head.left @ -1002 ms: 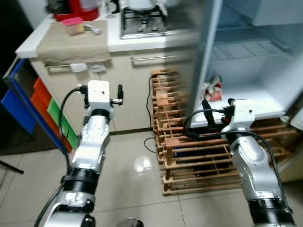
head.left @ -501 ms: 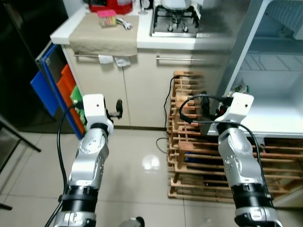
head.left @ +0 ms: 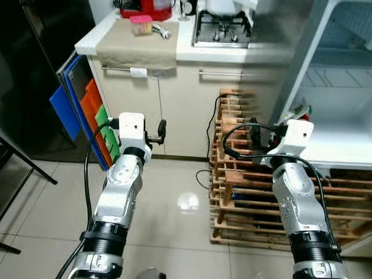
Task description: Restocking fridge
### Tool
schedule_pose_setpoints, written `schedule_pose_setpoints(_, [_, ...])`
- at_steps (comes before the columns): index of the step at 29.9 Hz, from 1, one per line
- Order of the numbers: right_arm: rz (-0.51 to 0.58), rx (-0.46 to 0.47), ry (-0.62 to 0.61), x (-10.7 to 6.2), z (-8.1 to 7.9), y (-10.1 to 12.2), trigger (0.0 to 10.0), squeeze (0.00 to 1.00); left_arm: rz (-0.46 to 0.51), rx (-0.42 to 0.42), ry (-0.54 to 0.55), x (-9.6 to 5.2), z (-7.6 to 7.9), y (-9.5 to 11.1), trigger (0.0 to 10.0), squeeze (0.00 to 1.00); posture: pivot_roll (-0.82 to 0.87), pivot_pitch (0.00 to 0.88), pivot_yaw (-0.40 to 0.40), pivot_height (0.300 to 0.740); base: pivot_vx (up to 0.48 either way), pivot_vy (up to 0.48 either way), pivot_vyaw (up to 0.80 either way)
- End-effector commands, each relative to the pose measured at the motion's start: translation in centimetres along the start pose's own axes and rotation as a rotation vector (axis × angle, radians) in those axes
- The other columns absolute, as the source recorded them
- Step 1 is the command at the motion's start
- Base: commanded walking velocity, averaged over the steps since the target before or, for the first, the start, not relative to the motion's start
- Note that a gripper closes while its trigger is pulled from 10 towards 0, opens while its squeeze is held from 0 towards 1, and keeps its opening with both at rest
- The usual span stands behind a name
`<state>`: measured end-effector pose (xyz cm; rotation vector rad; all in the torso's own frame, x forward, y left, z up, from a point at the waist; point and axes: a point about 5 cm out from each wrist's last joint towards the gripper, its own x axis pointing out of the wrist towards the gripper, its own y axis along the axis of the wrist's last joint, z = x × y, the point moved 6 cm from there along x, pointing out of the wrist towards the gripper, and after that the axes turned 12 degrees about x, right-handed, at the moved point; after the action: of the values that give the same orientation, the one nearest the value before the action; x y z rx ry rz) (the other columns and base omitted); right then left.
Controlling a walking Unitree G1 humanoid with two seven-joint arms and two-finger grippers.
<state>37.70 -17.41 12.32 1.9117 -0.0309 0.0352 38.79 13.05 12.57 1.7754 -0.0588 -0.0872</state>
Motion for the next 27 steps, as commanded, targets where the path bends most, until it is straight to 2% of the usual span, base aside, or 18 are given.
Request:
schedule_pose_setpoints(1, [0.002, -0.016, 0.042, 0.1, -1.1, 0.2, 10.0, 0.18, -0.001, 0.025, 0.03, 0.2, -0.9, 0.1, 10.0, 0.0, -0.11, 0.0, 0.007, 0.74, 0.0, 0.48, 0.0])
schedule_pose_setpoints(10, [-0.006, -0.022, 0.05, 0.0, -1.6, -0.2, 10.0, 0.18, -0.01, 0.05, 0.026, 0.3, -1.0, -0.4, 10.0, 0.0, -0.11, 0.0, 0.024, 0.74, 0.0, 0.053, 0.0])
schedule_pose_setpoints(16, [0.009, -0.016, 0.051, 0.1, -1.9, -0.1, 10.0, 0.18, 0.063, 0.025, 0.004, 0.5, -0.8, 1.2, 10.0, 0.0, -0.08, 0.0, 0.034, 0.74, 0.0, 0.0, 0.0])
schedule_pose_setpoints(22, [0.039, -0.057, 0.031, -0.1, -1.5, 0.3, 10.0, 0.18, 0.087, 0.02, 0.033, 0.5, -1.4, 1.9, 10.0, 0.0, -0.08, 0.0, 0.026, 0.74, 0.464, 0.0, 0.0])
schedule_pose_setpoints(23, [0.049, -0.055, -0.016, 0.0, -0.6, 0.5, 10.0, 0.18, 0.096, 0.069, 0.028, 0.6, -1.3, 2.2, 10.0, 0.0, -0.09, 0.0, 0.023, 0.74, 0.461, 0.0, 0.0])
schedule_pose_setpoints(24, [0.052, -0.054, -0.028, 0.0, -0.3, 0.6, 10.0, 0.19, 0.1, 0.083, 0.026, 0.6, -1.2, 2.3, 10.0, 0.0, -0.09, 0.0, 0.022, 0.74, 0.461, 0.0, 0.0])
schedule_pose_setpoints(27, [0.053, -0.051, -0.015, 0.0, -0.4, 0.7, 10.0, 0.18, 0.098, 0.043, 0.026, 0.6, -1.0, 2.3, 10.0, 0.0, -0.1, 0.0, 0.029, 0.74, 0.461, 0.0, 0.0])
